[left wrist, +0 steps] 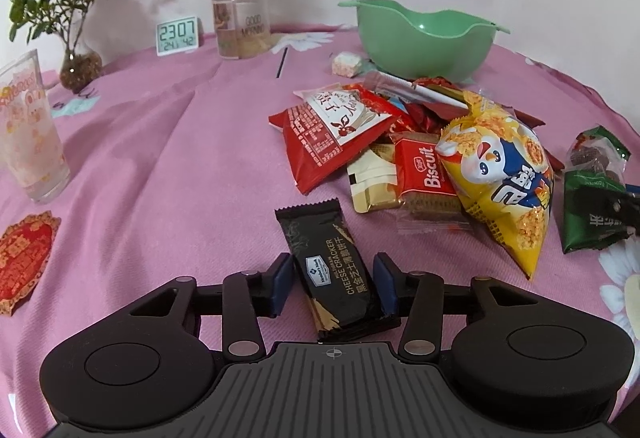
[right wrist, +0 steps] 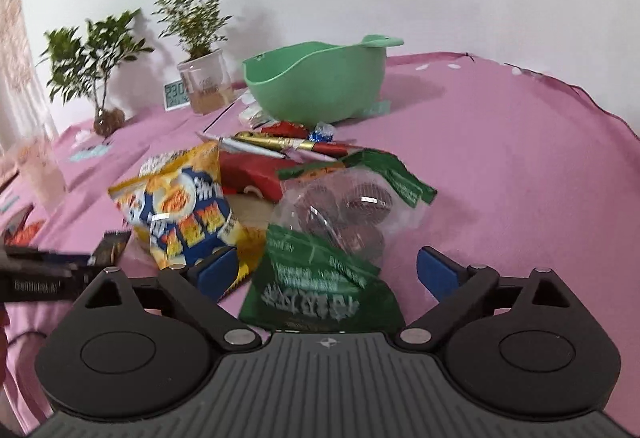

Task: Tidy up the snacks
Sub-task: 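Close left gripper on black cracker bar while right gripper grasps green cookie bag, then carry both snacks over the green bowl and open both grippers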

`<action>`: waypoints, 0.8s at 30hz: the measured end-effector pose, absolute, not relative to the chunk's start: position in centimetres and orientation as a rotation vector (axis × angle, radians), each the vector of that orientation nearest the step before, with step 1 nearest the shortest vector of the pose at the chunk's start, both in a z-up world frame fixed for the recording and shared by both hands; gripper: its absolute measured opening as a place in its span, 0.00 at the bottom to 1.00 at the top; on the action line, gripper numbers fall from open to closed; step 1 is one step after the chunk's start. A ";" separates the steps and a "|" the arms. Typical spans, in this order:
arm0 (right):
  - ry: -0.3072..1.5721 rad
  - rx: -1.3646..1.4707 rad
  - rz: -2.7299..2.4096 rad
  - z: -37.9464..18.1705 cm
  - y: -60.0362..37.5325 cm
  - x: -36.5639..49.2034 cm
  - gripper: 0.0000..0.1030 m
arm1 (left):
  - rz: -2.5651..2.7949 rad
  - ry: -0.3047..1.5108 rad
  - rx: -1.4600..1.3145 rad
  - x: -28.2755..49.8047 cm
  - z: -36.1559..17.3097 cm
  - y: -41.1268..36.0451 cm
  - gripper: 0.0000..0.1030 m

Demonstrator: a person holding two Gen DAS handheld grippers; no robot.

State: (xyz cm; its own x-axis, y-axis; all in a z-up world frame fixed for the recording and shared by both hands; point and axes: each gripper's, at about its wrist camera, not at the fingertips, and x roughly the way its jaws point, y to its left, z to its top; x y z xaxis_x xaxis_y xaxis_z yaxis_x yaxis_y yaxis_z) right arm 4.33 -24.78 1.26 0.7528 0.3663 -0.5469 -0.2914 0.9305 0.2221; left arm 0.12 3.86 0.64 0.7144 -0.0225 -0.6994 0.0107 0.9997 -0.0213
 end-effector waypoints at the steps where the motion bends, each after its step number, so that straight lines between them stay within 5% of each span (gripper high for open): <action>1: 0.622 0.119 0.351 1.3 -24.4 4.5 0.95 | -0.017 0.774 -0.017 0.1 0.6 3.8 1.00; 7: 0.664 0.077 0.341 -0.2 -23.0 5.2 0.93 | -0.012 0.767 -0.015 0.3 0.4 3.7 1.00; 12: 0.618 0.043 0.336 -0.6 -23.6 4.4 0.76 | -0.014 0.760 -0.014 0.3 0.4 3.9 1.00; 24: 0.575 0.118 0.299 -0.2 -26.4 4.1 0.73 | 0.003 0.693 -0.022 -0.7 1.7 4.3 0.97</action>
State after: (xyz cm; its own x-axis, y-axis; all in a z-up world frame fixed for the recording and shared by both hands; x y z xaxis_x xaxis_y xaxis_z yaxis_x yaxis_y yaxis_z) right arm 4.15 -26.38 -0.23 0.7972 0.3104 -0.5177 -0.2452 0.9502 0.1921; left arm -0.68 4.27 1.71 0.7693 -0.0045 -0.6388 -0.0102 0.9998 -0.0194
